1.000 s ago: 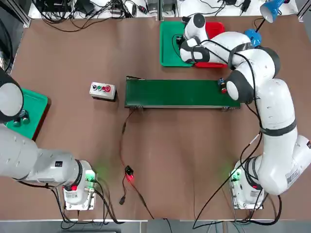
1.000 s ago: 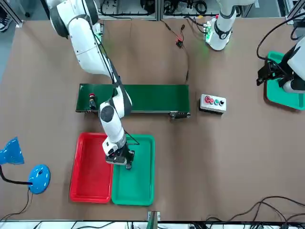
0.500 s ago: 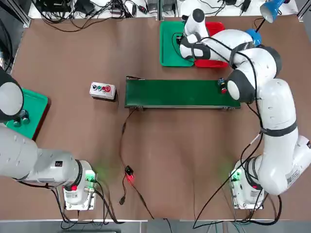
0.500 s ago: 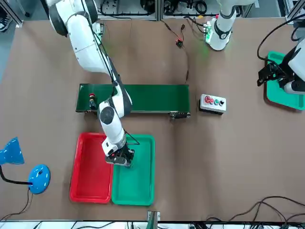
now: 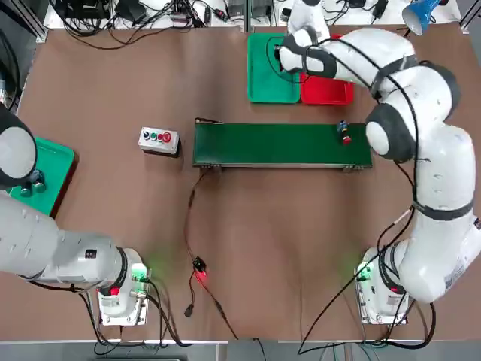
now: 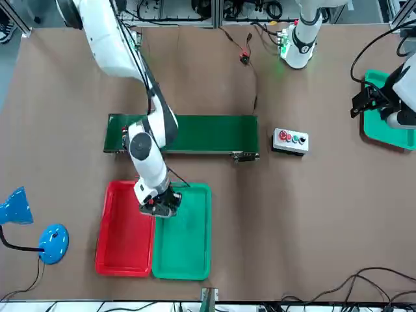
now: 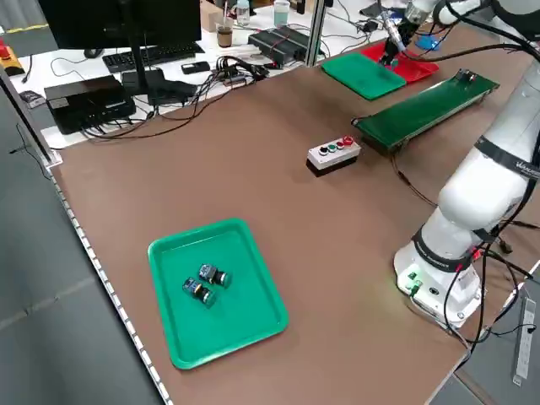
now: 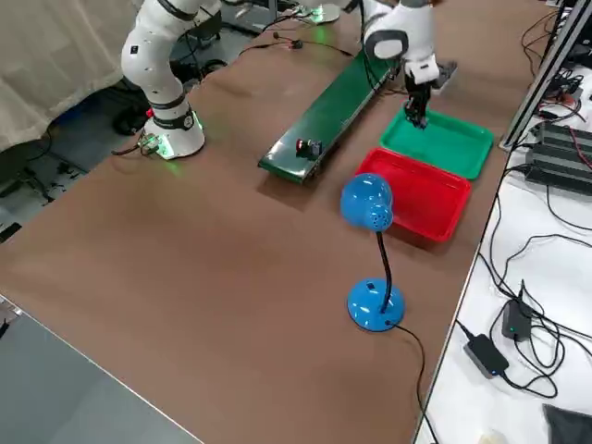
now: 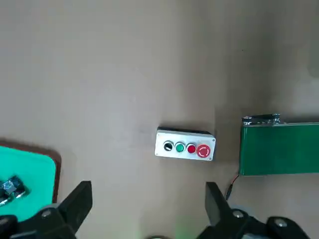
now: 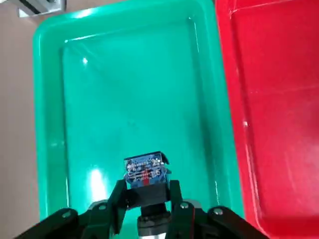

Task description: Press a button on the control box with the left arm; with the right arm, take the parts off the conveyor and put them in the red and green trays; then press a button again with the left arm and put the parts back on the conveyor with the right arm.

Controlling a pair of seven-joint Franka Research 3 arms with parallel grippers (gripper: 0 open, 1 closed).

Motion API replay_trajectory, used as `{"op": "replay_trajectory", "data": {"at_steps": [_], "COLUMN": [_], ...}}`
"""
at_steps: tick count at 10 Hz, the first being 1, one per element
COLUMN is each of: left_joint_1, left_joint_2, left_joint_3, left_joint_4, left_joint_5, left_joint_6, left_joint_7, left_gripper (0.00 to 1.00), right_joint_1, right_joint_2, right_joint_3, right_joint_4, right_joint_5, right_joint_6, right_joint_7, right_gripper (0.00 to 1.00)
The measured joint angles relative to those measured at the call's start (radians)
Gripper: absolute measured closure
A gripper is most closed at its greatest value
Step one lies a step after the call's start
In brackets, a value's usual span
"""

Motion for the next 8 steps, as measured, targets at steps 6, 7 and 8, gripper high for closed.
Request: {"op": "replay_trajectory", "data": {"at_steps": [6,7,8], "left_joint_1": [0.001,0.001,0.001], "left_joint_2": [0.001,0.001,0.001], "left_joint_3": [0.000,0.000,0.000], "left_joint_4": [0.003,0.003,0.003], "left_joint_5": [0.000,0.000,0.000], "left_joint_6": [0.000,0.000,0.000], "left_joint_7": [0.000,0.000,0.000], "left_gripper": [0.00,0.00,0.00], "right_joint_1": [0.183,0.225,0.258], "right_joint_2": [-0.251,-0.251,-0.251], "right_joint_3": [0.009,0.009,0.009], "right_joint_4": [-0.334,-0.338,-0.341], "right_joint_5": [0.002,0.002,0.002], "right_joint_6": [-0.012,-0.005,0.001], "right_joint_7": [0.109,0.160,0.203], "right_gripper": [0.61,0.61,0.61]}}
